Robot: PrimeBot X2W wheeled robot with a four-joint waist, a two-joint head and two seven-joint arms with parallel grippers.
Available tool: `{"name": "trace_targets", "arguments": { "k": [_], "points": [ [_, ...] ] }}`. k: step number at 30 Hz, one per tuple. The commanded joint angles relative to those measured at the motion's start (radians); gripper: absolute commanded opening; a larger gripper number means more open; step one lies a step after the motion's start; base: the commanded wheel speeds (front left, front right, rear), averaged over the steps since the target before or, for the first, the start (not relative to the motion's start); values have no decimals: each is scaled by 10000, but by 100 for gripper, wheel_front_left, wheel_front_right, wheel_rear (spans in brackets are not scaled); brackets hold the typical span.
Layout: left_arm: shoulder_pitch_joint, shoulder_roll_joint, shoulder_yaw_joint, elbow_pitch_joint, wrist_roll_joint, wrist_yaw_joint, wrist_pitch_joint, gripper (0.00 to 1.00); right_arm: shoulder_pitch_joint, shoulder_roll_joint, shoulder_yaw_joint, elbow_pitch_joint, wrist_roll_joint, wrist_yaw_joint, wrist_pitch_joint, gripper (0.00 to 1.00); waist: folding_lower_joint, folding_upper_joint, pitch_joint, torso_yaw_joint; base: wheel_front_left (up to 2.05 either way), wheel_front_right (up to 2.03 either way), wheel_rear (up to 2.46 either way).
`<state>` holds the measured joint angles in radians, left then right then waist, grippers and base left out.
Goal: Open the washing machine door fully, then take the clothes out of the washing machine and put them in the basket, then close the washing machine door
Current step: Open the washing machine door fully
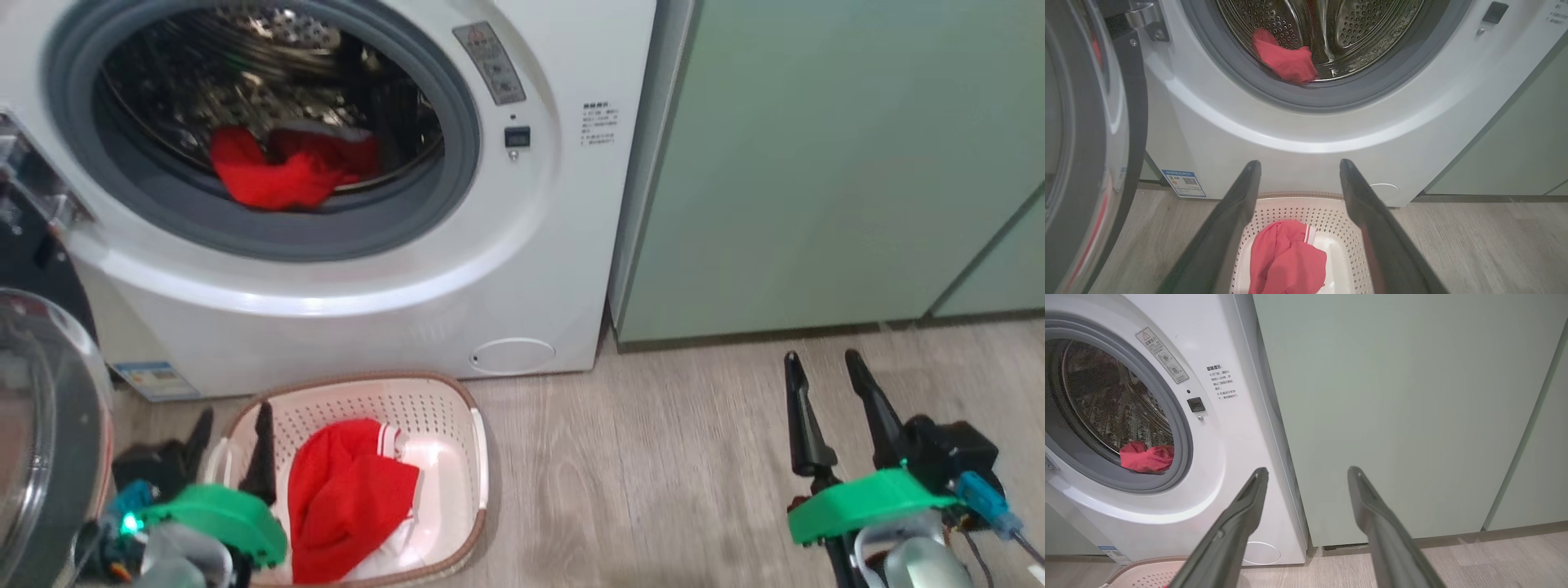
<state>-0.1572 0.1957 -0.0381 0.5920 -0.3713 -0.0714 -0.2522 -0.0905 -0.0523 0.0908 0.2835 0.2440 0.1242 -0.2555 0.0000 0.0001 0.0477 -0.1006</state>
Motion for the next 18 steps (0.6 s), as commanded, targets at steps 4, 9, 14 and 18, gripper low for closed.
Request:
{"name": "trace_targets", "arguments": {
  "k": [4,9,14,18],
  "points": [
    [40,21,579,-513,195,-82,-95,100,13,-122,182,-340,-113,65,-63,100,0,-1,-378,127,0,0,0],
    [245,-141,703,-667,350,-144,-95,100,103,-111,56,-373,-151,65,-63,100,0,-1,-530,208,0,0,0],
    [330,-234,907,-833,487,-157,-95,100,173,-85,-8,-385,-172,65,-63,100,0,-1,-627,260,0,0,0],
    [367,-303,1013,-902,580,-181,-95,100,191,-68,-16,-365,-177,65,-63,100,0,-1,-641,268,0,0,0]
  ]
}}
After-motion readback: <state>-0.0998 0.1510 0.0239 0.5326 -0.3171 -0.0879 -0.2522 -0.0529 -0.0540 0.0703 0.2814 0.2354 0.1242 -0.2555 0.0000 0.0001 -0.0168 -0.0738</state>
